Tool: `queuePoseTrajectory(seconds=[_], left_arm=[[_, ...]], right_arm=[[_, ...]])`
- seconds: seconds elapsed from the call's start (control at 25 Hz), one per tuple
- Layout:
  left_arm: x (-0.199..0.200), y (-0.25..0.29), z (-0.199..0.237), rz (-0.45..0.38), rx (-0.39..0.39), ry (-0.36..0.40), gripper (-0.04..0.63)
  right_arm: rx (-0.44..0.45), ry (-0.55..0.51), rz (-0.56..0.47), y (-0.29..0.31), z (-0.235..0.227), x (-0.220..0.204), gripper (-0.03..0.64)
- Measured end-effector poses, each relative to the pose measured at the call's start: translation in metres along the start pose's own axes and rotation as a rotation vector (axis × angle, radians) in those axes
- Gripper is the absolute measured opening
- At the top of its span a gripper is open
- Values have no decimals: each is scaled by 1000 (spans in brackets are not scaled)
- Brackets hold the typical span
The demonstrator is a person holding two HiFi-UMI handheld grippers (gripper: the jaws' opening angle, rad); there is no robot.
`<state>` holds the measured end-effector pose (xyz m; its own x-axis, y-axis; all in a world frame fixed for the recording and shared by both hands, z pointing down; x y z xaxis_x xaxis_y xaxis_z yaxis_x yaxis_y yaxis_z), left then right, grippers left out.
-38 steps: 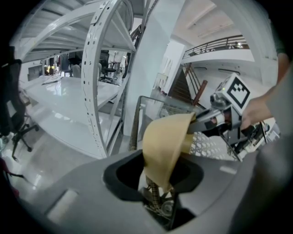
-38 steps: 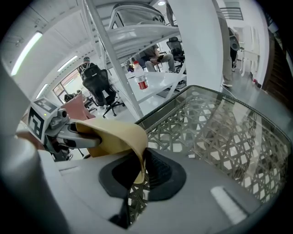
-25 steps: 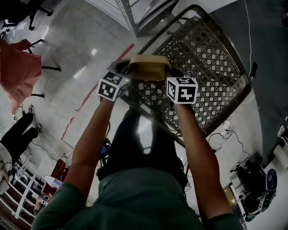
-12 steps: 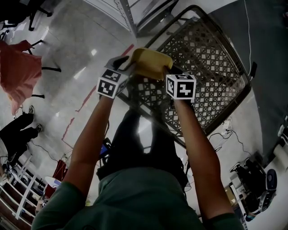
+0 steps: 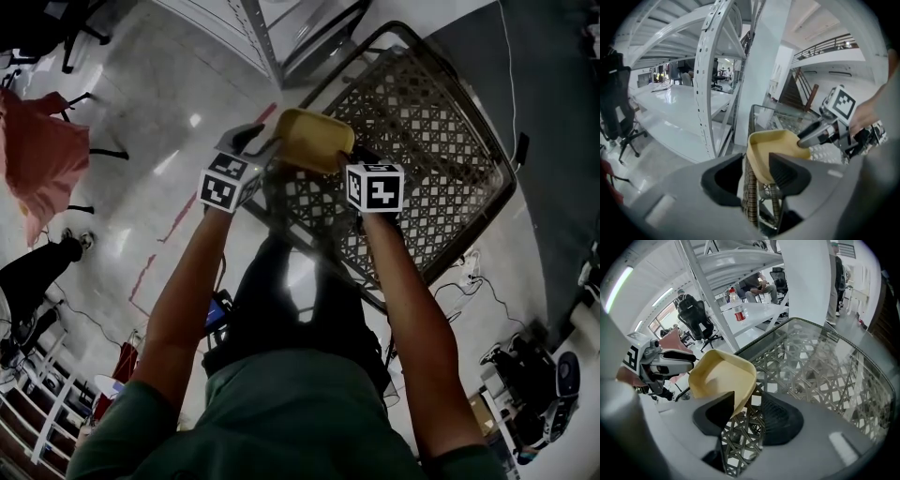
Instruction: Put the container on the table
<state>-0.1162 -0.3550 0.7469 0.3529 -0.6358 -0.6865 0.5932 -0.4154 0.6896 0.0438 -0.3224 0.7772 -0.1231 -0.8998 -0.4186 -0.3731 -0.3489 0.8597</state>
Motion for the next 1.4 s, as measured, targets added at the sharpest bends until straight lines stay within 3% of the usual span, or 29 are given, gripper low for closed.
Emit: queuePoseTrajectory(seconds=[0.16,0.44,0.56,0.96,1.4], left_arm=[[1,2,-5,-7,-27,-15,212],[6,-10,-15,-1,-12,0,221],[1,-16,-16,28,-12,-12,223],[-31,-11,-32,134,-89,-92,344],[-42,-25,-43,148,-97,-81,359]], right_arm=[[10,3,3,-3,2,-2,176],[0,4,-8,-21,4,-5,173],[-4,3,-16,-30,7,-5,170],[-4,9,-14,-43,10,-18,161],[-11,18,-13,-56,11,-32,149]])
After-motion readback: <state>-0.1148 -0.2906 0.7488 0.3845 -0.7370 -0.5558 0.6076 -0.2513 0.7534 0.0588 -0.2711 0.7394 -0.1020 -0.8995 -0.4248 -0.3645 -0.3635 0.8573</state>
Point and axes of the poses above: the fingertips, and each gripper's own axes: y forward along the fingers, z to its left, x out of its top, the point moved 1 cm from there along -y, backward along the fingers
